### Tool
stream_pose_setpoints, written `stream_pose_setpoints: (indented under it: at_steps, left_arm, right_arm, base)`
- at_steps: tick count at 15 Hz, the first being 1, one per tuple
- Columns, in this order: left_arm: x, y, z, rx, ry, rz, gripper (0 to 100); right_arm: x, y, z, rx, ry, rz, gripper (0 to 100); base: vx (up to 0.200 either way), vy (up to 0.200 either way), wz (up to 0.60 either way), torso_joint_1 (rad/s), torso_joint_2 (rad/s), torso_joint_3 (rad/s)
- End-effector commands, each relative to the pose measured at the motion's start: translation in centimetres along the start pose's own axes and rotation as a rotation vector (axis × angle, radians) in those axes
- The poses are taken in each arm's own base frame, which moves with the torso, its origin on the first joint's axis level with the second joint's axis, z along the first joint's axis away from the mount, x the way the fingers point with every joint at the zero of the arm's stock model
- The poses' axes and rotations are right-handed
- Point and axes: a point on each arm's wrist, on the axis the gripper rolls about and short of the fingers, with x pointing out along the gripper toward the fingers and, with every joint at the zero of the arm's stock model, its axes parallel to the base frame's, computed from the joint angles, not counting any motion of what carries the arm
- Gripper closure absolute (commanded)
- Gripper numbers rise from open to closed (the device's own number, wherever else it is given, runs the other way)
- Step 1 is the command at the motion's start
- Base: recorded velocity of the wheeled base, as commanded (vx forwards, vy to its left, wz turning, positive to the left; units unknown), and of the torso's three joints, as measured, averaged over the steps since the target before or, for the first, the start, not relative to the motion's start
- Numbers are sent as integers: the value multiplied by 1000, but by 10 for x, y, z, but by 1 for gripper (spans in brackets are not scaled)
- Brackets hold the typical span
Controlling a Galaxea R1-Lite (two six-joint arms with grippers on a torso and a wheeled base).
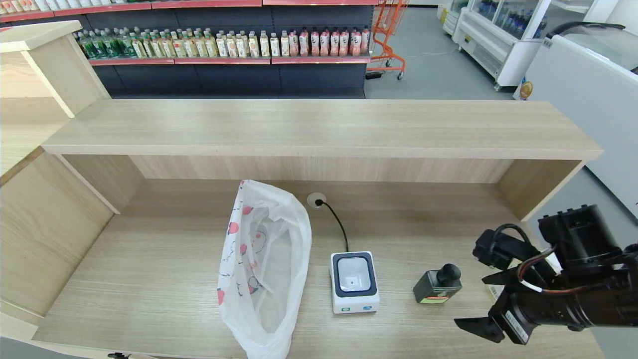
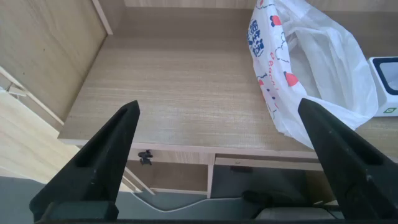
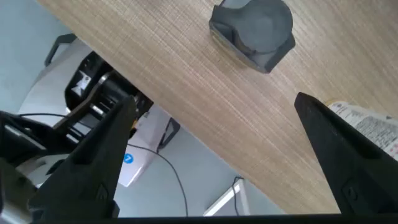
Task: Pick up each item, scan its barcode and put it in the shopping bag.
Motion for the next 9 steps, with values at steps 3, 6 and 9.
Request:
stream_pose_setpoints:
  at_steps: [3,6,9]
  left_arm:
    - [0,0,0,0,0,1,0]
    - [0,0,0,0,0,1,0]
    - [0,0,0,0,0,1,0]
  right_arm:
    - [46,-9,3,-112,22,-22,0]
    - [59,-11,3,-150,18,-22,0]
    - [75,-12,1,-153,21,-20,0]
  base:
    - [0,0,0,0,0,0]
    - [0,0,0,0,0,0]
    - [0,0,0,0,0,0]
